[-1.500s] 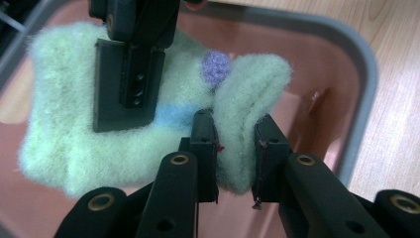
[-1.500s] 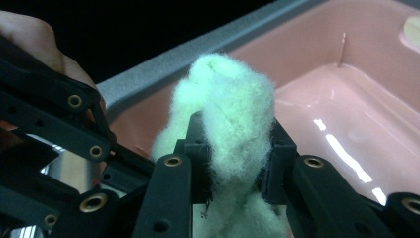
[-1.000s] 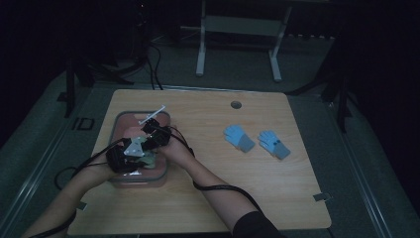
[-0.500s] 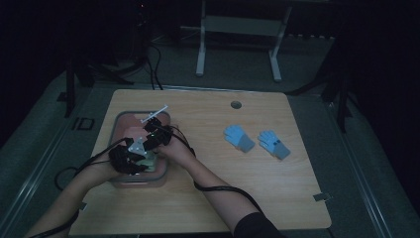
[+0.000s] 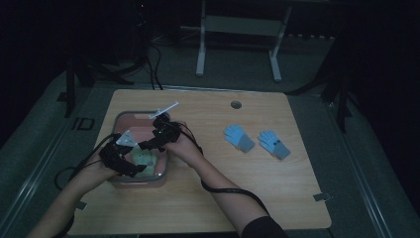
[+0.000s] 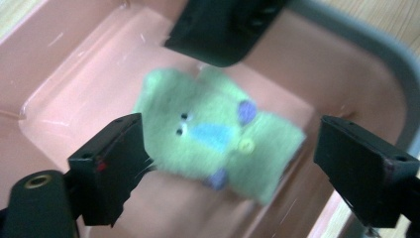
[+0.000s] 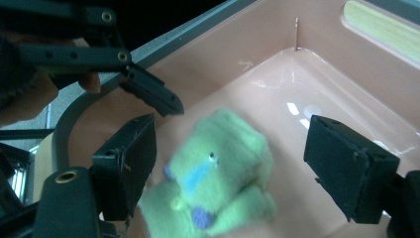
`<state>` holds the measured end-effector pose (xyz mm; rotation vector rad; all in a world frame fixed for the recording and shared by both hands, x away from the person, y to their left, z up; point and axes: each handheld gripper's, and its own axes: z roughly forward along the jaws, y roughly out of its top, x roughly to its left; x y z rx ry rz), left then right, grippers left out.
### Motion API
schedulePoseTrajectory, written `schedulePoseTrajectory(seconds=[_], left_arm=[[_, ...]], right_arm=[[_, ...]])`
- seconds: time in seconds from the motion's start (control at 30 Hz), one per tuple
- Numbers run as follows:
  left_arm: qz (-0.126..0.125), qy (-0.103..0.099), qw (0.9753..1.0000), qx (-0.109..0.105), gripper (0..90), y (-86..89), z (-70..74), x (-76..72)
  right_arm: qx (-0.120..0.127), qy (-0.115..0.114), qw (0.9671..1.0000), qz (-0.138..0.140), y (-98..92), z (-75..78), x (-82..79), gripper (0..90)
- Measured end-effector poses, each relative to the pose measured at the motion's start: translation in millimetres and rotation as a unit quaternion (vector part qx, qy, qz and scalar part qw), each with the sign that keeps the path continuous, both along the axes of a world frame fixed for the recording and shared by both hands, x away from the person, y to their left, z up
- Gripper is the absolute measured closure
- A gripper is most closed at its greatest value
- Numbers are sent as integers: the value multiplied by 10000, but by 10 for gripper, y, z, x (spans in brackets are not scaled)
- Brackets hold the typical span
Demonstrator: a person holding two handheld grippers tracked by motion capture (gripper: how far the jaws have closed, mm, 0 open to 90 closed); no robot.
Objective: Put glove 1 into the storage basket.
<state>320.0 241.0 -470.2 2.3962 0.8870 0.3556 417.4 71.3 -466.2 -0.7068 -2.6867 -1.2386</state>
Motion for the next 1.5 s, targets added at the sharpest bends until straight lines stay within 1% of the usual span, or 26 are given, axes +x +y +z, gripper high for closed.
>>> schedulePoseTrajectory(seconds=[0.03,0.1,0.23,0.3,0.4,0.47,0.53,0.57,0.6,0.63,0.67,0.7,0.73,0.83,0.9,0.93,0.97,1.03,1.13,1.17,1.23,1.27,1.3,1.33,1.37,1.5], left_arm=[[23,0,10000,-29,115,-14,9,-6],[48,-46,10000,-71,110,-54,32,-23],[22,-86,9998,-149,110,-144,66,-48],[2,-100,9997,-202,111,-187,87,-53],[-25,-136,9994,-309,111,-257,132,-63],[-82,-157,9992,-363,110,-311,158,-74],[-159,-192,9988,-410,111,-382,185,-90],[-198,-199,9987,-427,111,-419,195,-95],[-206,-256,9985,-434,111,-458,205,-103],[-239,-273,9981,-497,111,-515,221,-111],[-239,-273,9981,-497,111,-515,221,-111],[-298,-252,9974,-604,111,-585,232,-120],[-338,-228,9972,-631,110,-631,234,-128],[-522,-139,9959,-724,65,-775,227,-154],[-631,-98,9944,-842,22,-861,218,-164],[-653,-118,9941,-852,22,-896,216,-171],[-678,-192,9937,-869,21,-949,214,-182],[-708,-234,9932,-893,18,-1021,214,-196],[-731,-282,9922,-966,18,-1123,207,-220],[-716,-323,9921,-979,18,-1154,204,-227],[-629,-336,9934,-903,18,-1225,195,-235],[-629,-336,9934,-903,18,-1225,195,-235],[-643,-371,9930,-914,18,-1293,189,-246],[-663,-349,9926,-953,18,-1323,186,-250],[-707,-326,9920,-991,18,-1349,182,-254],[-787,-343,9914,-986,18,-1455,157,-280]], right_arm=[[105,33,9999,1,-44,14,-5,192],[189,38,9998,-4,-110,36,-17,191],[248,-106,9996,-6,-270,74,-66,192],[297,-97,9995,-3,-355,81,-84,192],[246,-158,9996,-26,-479,82,-117,187],[258,-205,9995,-12,-574,65,-142,187],[209,-231,9995,-2,-647,49,-161,187],[201,-271,9994,3,-686,37,-168,187],[164,-308,9994,5,-723,26,-177,187],[126,-365,9993,0,-760,14,-184,185],[126,-365,9993,0,-760,14,-184,185],[99,-443,9990,-16,-815,-1,-195,176],[57,-467,9989,-11,-879,-18,-208,172],[12,-472,9989,-54,-989,-40,-237,164],[14,-369,9993,-102,-1068,-47,-255,165],[56,-346,9993,-130,-1113,-48,-261,165],[63,-344,9993,-154,-1145,-47,-267,163],[67,-403,9990,-182,-1239,-47,-280,163],[-50,-274,9993,-229,-1350,-44,-291,193],[-44,-225,9995,-237,-1388,-47,-293,194],[-83,-281,9990,-327,-1464,-58,-309,197],[-83,-281,9990,-327,-1464,-58,-309,197],[-100,-323,9988,-347,-1503,-69,-315,195],[-168,-422,9982,-392,-1591,-96,-328,183],[-163,-436,9981,-407,-1630,-110,-332,173],[-194,-358,9982,-445,-1780,-134,-335,151]])
